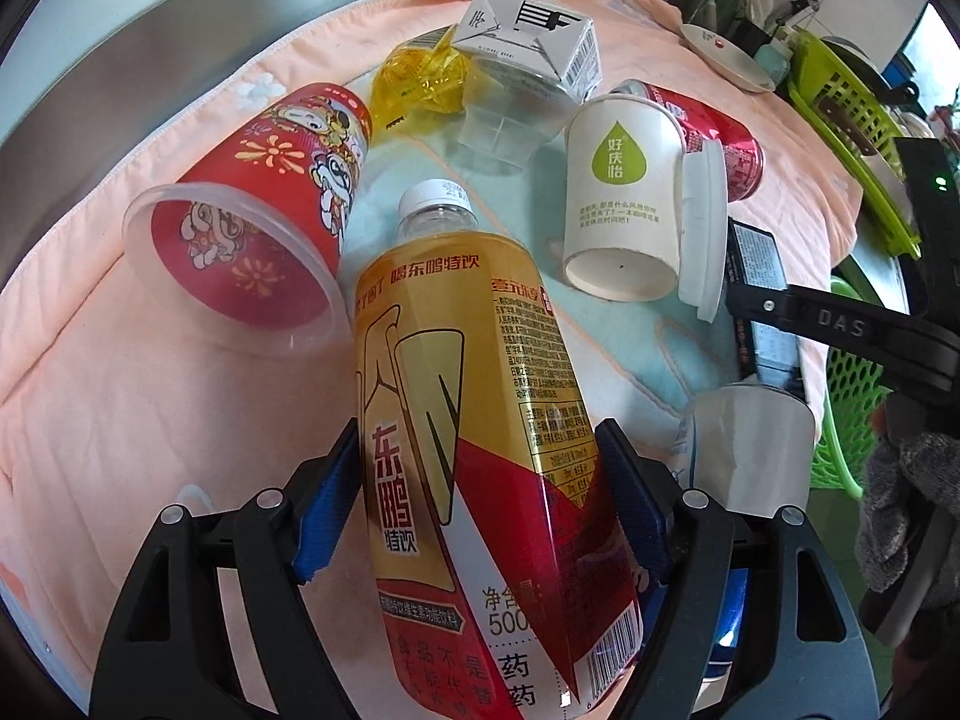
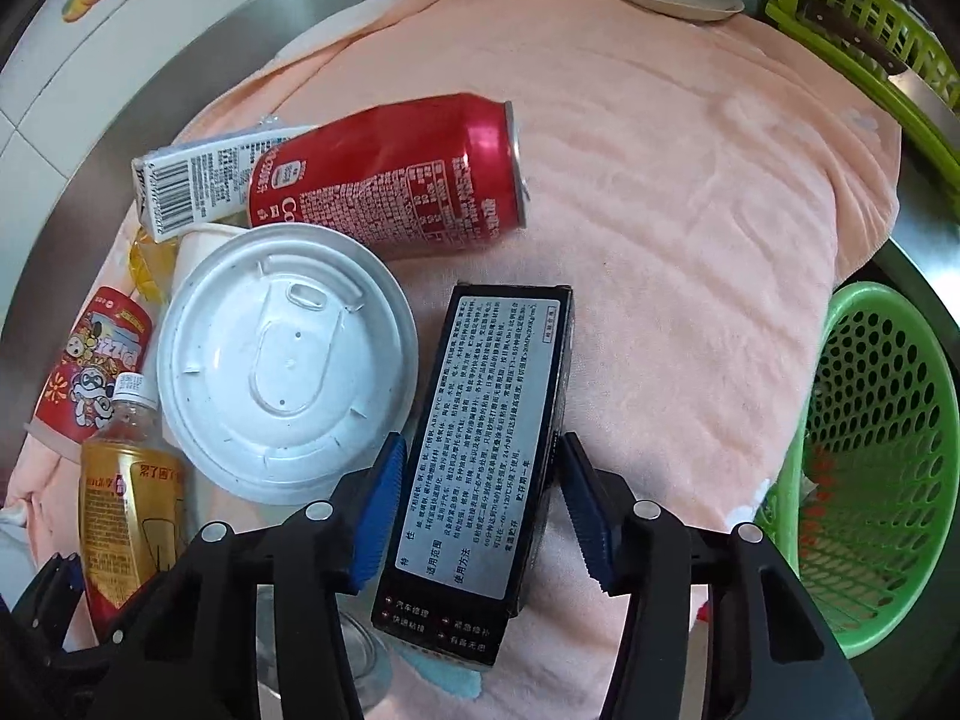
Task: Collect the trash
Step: 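Drop black box into green basket with right tool while left tool drops bottle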
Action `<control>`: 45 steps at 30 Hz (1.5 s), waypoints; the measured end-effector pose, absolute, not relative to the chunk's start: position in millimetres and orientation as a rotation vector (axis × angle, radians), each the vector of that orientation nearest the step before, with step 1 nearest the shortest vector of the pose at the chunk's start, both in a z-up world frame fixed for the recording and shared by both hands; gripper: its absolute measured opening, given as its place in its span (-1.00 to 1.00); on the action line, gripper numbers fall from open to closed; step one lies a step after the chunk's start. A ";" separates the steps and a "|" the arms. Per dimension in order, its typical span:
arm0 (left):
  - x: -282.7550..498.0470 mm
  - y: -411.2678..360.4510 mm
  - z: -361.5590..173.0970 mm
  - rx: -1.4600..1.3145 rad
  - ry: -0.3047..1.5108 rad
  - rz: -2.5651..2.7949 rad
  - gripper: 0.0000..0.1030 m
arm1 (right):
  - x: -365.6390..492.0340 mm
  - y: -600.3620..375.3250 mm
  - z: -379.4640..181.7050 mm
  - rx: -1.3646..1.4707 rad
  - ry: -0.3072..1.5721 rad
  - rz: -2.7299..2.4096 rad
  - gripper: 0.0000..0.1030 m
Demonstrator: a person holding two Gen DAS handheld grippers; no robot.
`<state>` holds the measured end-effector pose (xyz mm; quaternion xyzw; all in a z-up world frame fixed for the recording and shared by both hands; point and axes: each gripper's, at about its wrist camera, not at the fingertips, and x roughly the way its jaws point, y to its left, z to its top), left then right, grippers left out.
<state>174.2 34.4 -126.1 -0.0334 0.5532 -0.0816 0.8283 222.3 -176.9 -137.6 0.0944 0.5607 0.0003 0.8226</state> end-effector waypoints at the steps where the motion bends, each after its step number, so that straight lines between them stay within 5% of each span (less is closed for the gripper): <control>1: 174.6 34.4 -125.9 -0.071 1.174 -0.174 0.44 | 223.3 -177.9 -135.3 0.202 1.184 0.003 -0.04; 29: 140.6 51.1 -40.1 -0.187 1.008 -0.208 0.42 | 132.4 -349.2 -108.4 0.370 1.042 -0.090 -0.08; 45: 142.1 -114.8 -13.8 -0.079 0.979 -0.496 0.42 | 93.2 -456.1 -153.9 0.341 1.053 -0.283 0.08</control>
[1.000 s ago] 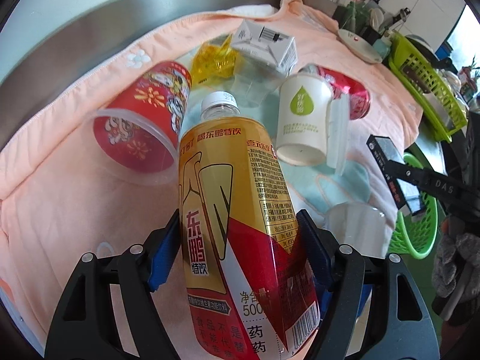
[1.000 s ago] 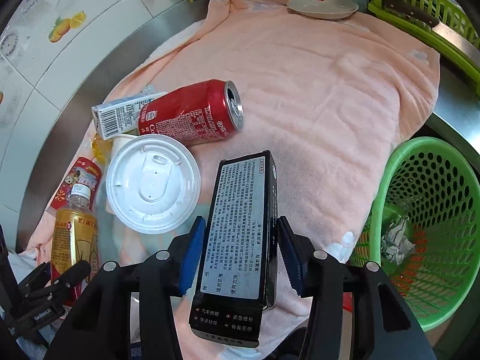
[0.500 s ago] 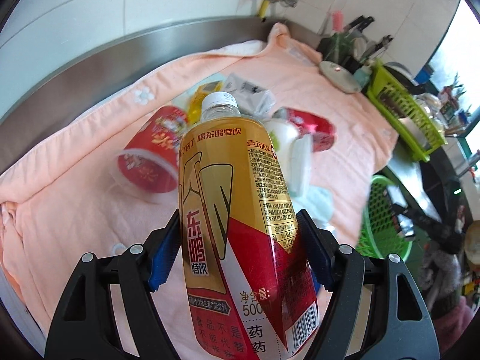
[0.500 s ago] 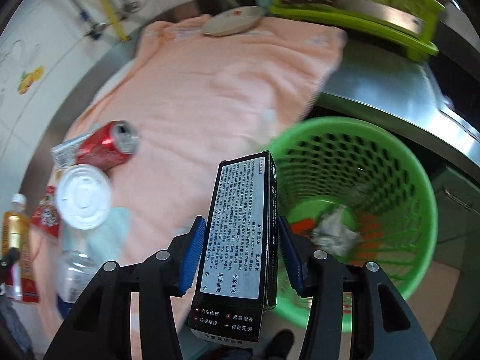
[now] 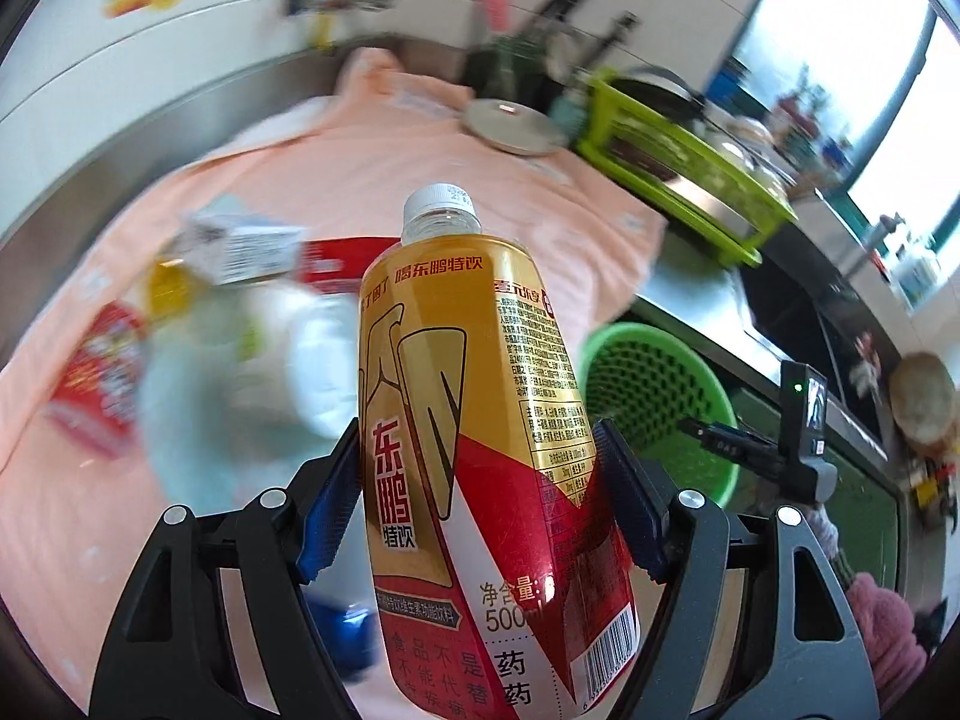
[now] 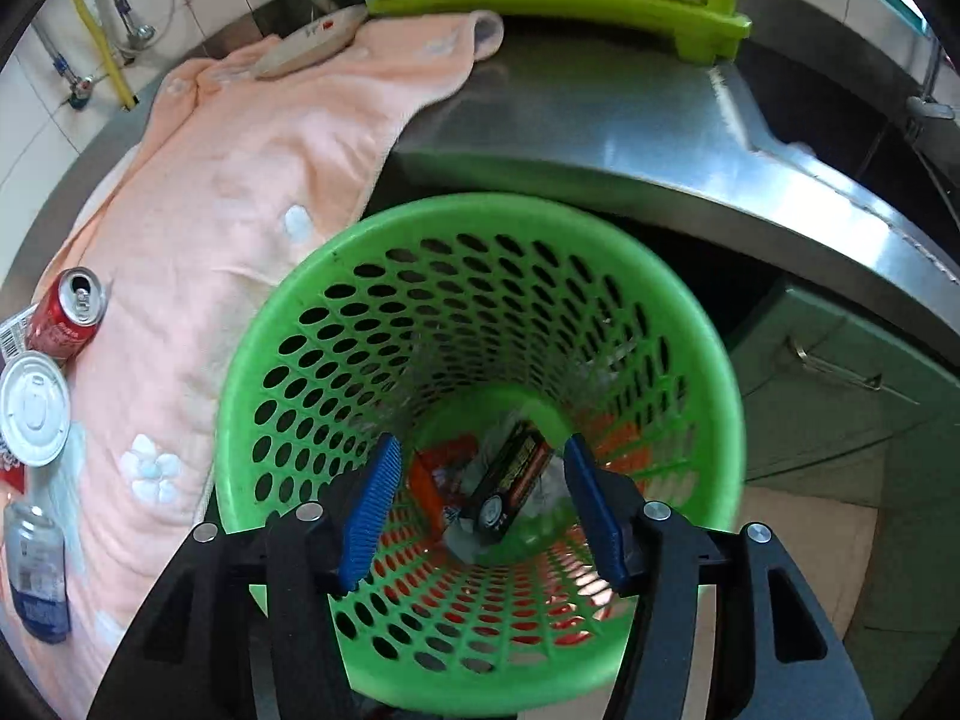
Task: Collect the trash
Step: 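Drop black box into green basket with right tool while left tool drops bottle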
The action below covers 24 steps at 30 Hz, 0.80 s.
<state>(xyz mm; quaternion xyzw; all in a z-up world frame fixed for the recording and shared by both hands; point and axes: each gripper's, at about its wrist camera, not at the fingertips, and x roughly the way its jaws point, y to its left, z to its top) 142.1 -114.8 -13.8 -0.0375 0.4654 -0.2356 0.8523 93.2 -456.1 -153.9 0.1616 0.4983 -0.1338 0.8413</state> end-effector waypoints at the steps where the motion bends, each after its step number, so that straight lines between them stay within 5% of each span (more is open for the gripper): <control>1: 142.3 -128.6 -16.7 -0.069 0.985 -0.518 0.42 | 86.9 -457.9 -148.9 0.341 1.038 -0.276 0.10; 12: 161.0 -292.0 -81.8 0.061 1.080 -0.702 0.42 | 24.6 -458.4 -92.9 0.283 0.882 -0.229 0.68; 24: 176.4 -362.9 -149.4 0.088 1.200 -0.685 0.46 | -11.4 -474.9 -90.3 0.307 0.868 -0.276 0.75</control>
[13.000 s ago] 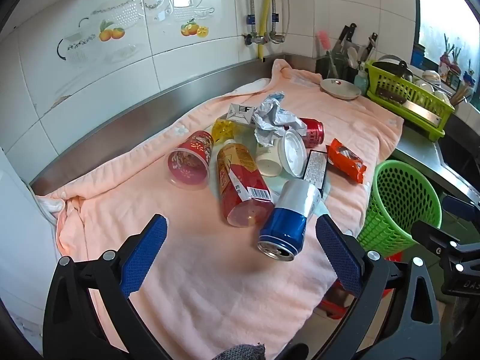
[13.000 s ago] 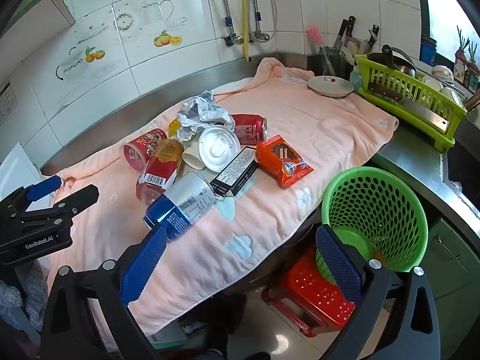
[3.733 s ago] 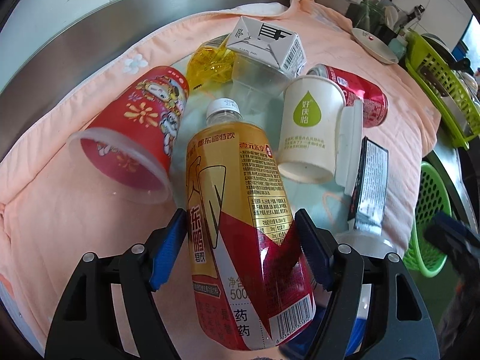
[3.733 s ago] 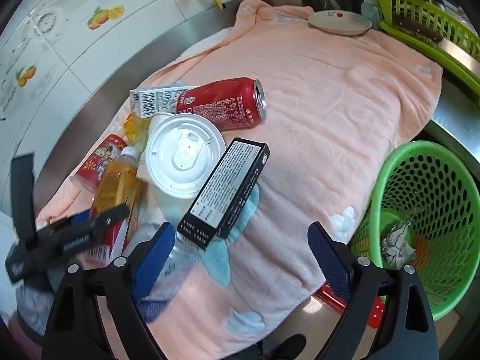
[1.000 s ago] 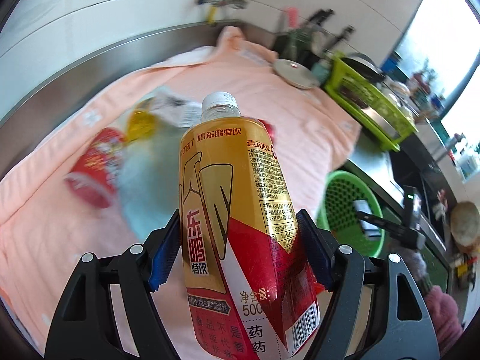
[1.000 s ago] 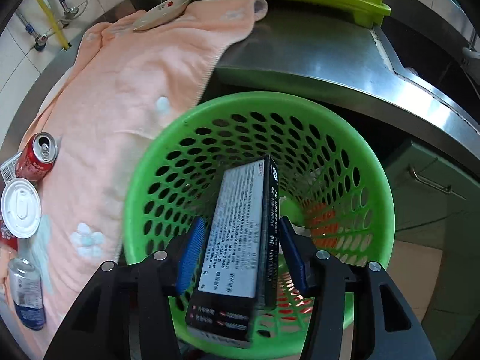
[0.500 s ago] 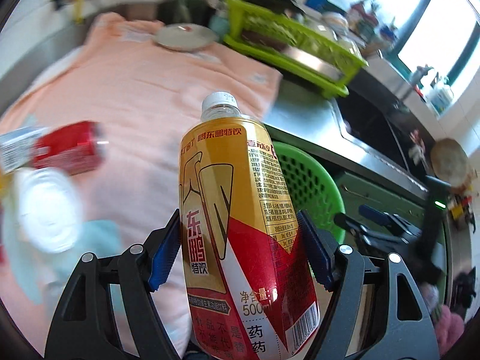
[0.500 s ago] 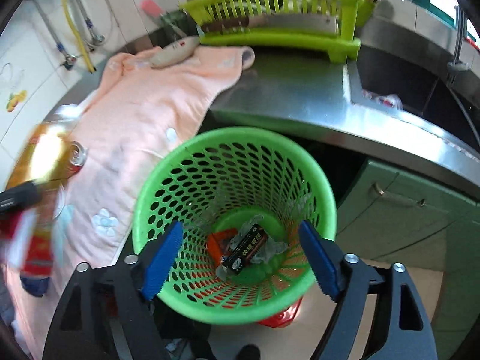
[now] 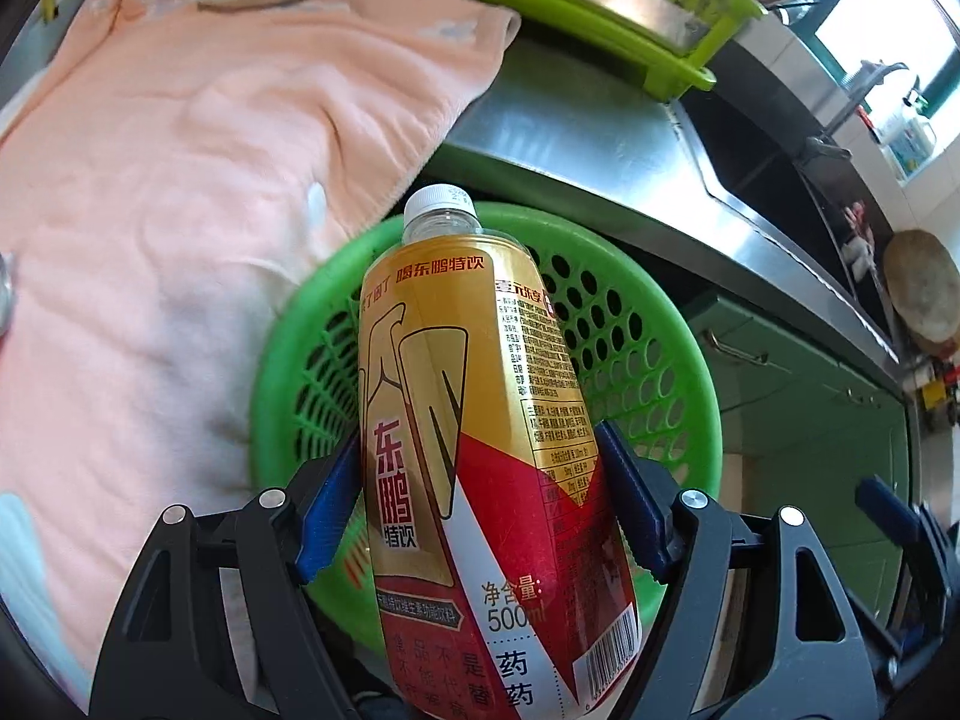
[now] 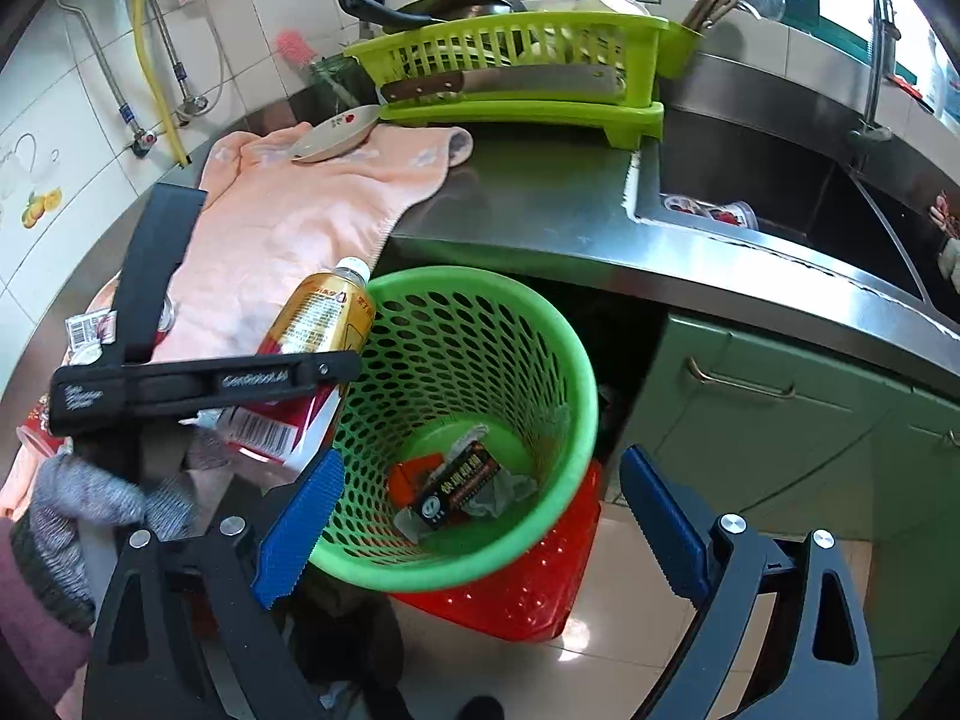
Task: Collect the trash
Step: 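Drop black box into green basket with right tool while left tool drops bottle, then grasp the blue-and-silver can with the left tool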
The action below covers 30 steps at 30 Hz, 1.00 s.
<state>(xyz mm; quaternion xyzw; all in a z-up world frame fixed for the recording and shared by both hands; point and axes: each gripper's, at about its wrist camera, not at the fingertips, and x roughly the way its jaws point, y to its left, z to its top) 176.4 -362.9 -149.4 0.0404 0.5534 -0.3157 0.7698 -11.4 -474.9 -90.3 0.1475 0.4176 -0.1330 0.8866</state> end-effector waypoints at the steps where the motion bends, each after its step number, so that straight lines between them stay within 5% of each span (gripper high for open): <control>1: 176.8 -363.9 -152.6 0.076 1.212 -0.687 0.46 | -13.0 -475.8 -90.3 0.307 0.867 -0.283 0.75; 14: 163.2 -339.4 -129.7 0.010 1.132 -0.716 0.59 | -10.0 -466.2 -83.8 0.269 0.844 -0.274 0.75; 30: 111.4 -184.2 -64.7 0.049 0.964 -0.539 0.59 | 14.9 -388.3 -67.7 0.244 0.828 -0.098 0.79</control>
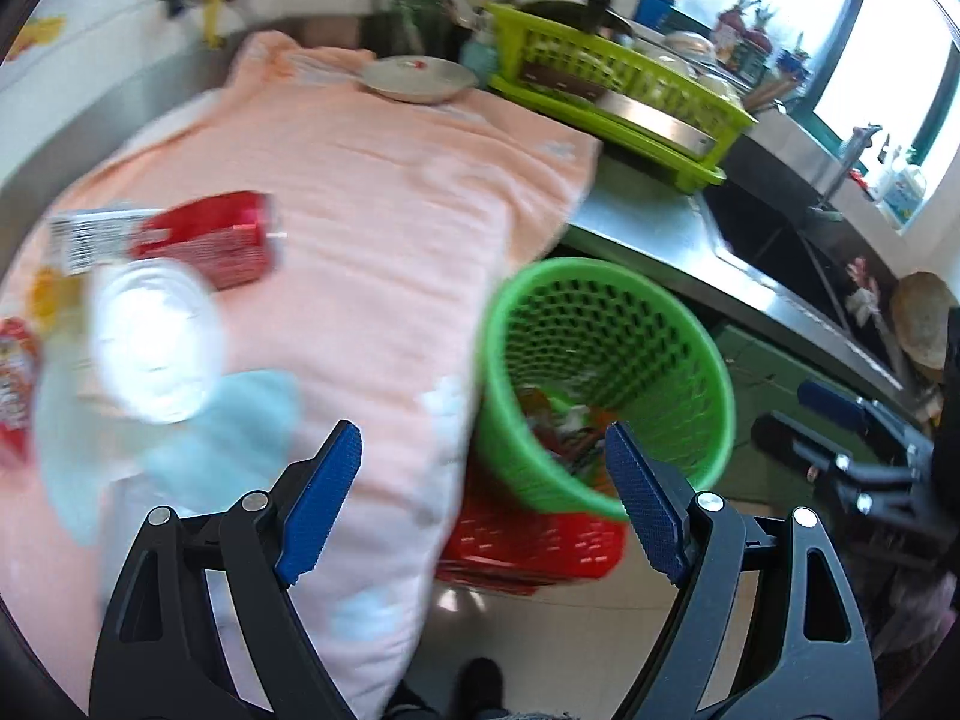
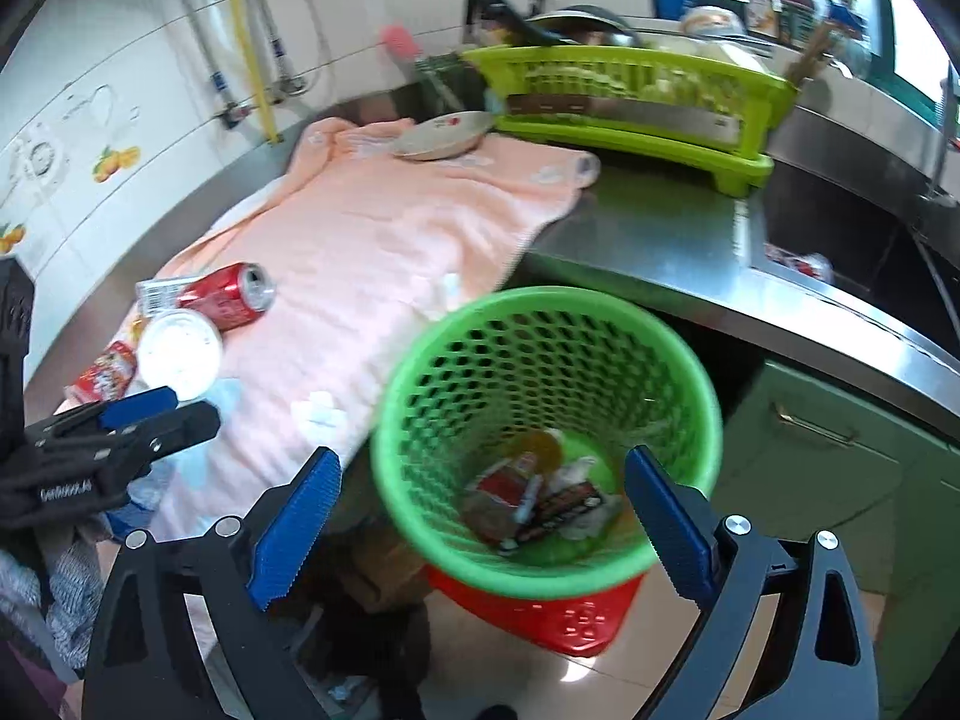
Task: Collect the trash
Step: 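Grasp the blue-and-silver can with the left tool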
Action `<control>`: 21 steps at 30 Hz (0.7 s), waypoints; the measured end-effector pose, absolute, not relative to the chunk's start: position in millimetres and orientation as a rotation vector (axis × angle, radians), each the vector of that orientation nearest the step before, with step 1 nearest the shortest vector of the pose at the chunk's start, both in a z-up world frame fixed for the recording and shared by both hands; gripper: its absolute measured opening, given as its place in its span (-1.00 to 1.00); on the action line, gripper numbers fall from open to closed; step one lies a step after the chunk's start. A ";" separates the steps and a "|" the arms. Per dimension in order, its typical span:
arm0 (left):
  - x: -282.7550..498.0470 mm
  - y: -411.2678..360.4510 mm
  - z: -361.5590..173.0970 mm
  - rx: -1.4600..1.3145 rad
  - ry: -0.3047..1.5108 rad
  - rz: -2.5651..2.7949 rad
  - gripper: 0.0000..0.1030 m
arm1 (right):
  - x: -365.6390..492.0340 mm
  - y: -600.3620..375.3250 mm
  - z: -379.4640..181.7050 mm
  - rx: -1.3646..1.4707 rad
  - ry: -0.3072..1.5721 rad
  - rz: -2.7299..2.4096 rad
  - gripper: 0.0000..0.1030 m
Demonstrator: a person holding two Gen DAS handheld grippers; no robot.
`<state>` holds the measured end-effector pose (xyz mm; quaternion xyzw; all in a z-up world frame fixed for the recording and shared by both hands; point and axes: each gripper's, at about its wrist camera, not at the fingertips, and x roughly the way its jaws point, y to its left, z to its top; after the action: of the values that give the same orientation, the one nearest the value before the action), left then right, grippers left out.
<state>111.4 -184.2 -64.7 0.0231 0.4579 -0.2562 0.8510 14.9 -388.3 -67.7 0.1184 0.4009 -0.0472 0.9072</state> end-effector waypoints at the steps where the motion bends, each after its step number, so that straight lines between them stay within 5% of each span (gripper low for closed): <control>1: 110.5 -174.6 -62.6 0.053 0.959 -0.519 0.59 | 18.0 -382.5 -67.3 0.246 0.828 -0.083 0.78; 11: 110.2 -54.7 -63.3 0.019 0.992 -0.340 0.59 | 48.3 -310.1 -59.7 0.209 0.832 0.063 0.79; 21: 116.2 -44.9 -100.0 0.064 1.099 -0.386 0.66 | 65.1 -271.6 -60.1 0.200 0.852 0.122 0.79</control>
<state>116.2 -44.9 -100.0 0.0304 0.5187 -0.1824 0.8348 65.1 -271.6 -60.1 0.0969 0.4123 0.0593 0.9040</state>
